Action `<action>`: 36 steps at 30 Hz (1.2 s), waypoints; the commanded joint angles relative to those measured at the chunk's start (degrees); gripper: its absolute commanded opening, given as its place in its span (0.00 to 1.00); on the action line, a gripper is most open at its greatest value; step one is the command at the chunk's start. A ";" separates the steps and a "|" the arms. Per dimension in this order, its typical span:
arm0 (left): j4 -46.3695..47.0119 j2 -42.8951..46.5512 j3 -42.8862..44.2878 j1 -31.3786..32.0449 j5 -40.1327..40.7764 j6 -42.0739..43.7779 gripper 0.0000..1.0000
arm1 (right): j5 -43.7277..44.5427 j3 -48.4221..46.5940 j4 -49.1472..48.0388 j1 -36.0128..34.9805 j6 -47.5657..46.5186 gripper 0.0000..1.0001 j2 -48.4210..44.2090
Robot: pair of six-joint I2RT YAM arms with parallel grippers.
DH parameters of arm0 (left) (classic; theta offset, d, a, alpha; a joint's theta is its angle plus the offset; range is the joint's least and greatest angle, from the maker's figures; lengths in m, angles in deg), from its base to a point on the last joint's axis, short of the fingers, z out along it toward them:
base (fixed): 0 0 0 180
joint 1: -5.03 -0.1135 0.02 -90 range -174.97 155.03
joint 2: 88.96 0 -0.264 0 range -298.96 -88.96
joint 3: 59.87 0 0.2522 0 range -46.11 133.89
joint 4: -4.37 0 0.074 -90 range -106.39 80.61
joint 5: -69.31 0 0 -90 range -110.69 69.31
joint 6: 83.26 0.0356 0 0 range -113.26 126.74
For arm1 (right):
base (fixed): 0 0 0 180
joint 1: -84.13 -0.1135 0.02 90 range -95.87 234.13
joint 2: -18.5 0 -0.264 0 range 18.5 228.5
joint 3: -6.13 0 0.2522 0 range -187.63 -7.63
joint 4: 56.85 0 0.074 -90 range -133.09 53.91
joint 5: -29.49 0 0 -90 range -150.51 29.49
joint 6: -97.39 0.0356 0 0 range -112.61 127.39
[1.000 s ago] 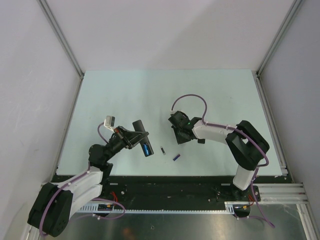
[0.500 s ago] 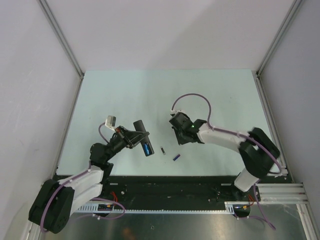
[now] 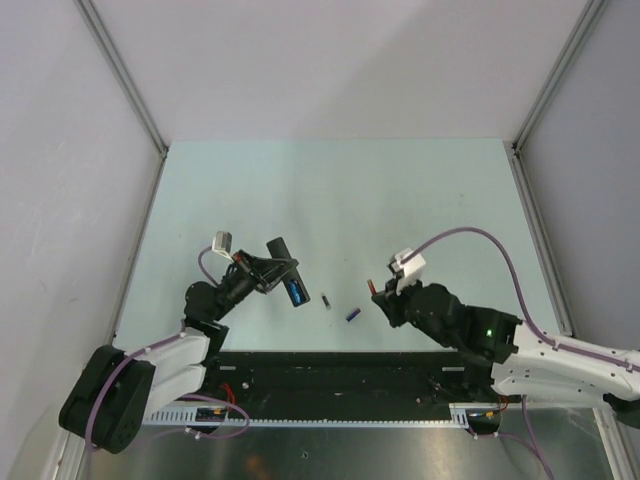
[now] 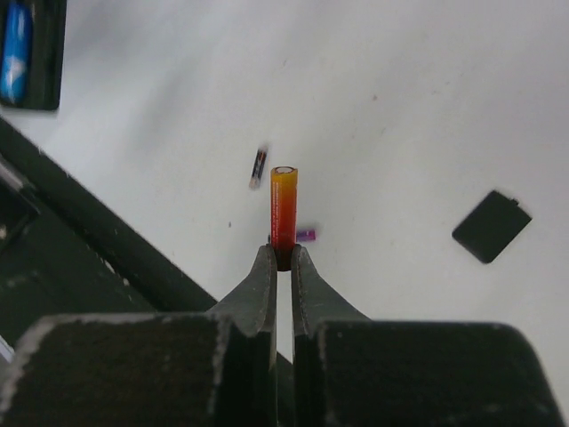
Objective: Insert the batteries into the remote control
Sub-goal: Pick up the battery from the center of the board, then load the battery into the remote control.
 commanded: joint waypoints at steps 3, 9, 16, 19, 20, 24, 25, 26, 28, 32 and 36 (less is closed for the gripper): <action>2.16 -0.75 4.19 2.73 3.70 3.85 0.00 | 5.89 3.48 -6.19 -9.08 -5.17 0.00 -4.29; 2.68 -3.38 7.45 7.92 7.66 8.08 0.00 | 7.57 -4.59 -2.77 -13.40 -4.22 0.00 4.49; 7.78 -5.15 6.93 11.70 12.93 12.99 0.00 | 8.10 -10.85 -1.53 -17.18 -2.98 0.00 9.25; 9.01 -4.28 5.96 13.11 15.31 14.84 0.00 | 9.85 -10.32 -2.14 -19.81 -5.43 0.00 8.81; 9.28 -3.92 5.70 13.37 15.57 14.93 0.00 | 10.99 -9.71 -2.93 -20.95 -6.40 0.00 8.46; 9.54 -3.57 4.73 13.46 16.01 14.50 0.00 | 19.33 -0.78 -14.51 -28.68 -16.85 0.00 3.11; 9.54 -3.48 4.64 13.37 16.10 13.97 0.00 | 20.31 0.74 -21.15 -31.04 -22.35 0.00 2.31; 9.72 -3.57 4.47 13.46 16.19 13.79 0.00 | 21.01 2.41 -23.83 -31.94 -24.76 0.00 1.70; 9.98 -3.48 3.85 13.37 16.19 13.18 0.00 | 22.60 5.31 -30.23 -33.61 -30.89 0.00 0.72; 10.68 -2.43 2.36 13.37 17.94 12.91 0.00 | 24.18 6.29 -35.10 -35.37 -34.18 0.00 1.34; 10.95 -0.58 1.30 13.37 19.00 13.18 0.00 | 24.53 6.55 -38.09 -35.99 -35.68 0.00 1.95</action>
